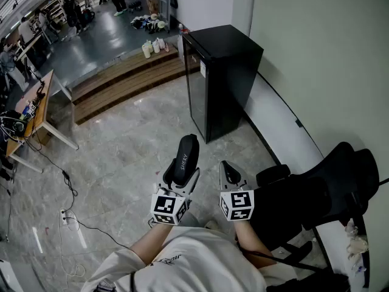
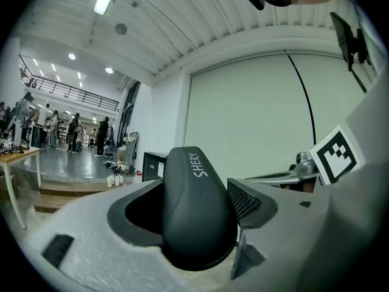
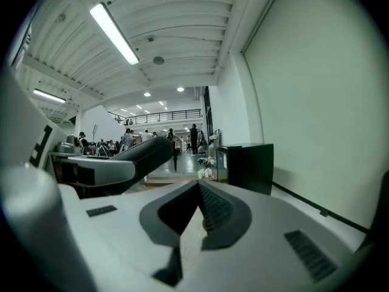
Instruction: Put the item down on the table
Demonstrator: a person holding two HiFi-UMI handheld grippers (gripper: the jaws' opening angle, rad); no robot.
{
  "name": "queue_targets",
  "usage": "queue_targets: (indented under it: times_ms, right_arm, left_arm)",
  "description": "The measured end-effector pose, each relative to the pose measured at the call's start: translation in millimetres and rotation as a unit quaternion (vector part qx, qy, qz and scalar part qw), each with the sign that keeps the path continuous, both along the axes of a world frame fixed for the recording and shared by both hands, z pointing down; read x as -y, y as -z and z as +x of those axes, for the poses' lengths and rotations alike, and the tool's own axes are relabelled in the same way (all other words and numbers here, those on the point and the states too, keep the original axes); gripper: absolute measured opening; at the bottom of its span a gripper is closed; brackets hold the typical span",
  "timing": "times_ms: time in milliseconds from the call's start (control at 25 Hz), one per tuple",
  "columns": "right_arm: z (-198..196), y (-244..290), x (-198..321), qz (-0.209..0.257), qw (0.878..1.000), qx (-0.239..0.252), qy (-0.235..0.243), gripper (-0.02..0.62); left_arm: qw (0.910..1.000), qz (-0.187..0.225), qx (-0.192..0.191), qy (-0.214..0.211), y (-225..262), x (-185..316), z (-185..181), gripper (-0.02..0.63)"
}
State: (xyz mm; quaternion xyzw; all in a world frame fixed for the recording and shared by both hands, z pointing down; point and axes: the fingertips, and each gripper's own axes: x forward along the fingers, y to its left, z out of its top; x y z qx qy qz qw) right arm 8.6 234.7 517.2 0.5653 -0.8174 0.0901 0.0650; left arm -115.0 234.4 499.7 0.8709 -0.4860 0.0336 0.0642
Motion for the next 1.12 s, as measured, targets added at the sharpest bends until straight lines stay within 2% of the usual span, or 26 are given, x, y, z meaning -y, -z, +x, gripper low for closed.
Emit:
queue_targets:
  times_ms: [320,600,800,960,1120]
  right_arm:
    - [23.3,-5.6,108.9,0.008,1.000,-0.020,0.004,0.003]
    - [26.1,-8.2,261.3,0.016,0.999,-0.022,-0.020,0.003]
    - [17.2,14.2,373.8,0.022,0.999,-0.013,-0.039,0.003]
    - [3.7,27.7,421.6,0.031,0.998,-0.024,-0.047,0.003]
    - [9.5,29.2,457.6,0.028,0.998,-0.029,-0.047,0.003]
  left_arm:
    - [0.9999,0.002,0.005,-0.010,-15.2,98.7,28.1,0.344]
    - [0.9992,0.011,-0.002,-0.037,-22.7,258.5,38.1,0.344]
    - [0.9980,0.022,0.007,-0.058,1.4,371.0,31.6,0.344]
    - [0.9972,0.021,0.002,-0.071,11.1,424.8,22.1,0.344]
    - [0.9973,0.017,-0.002,-0.072,12.0,459.9,28.9,0.344]
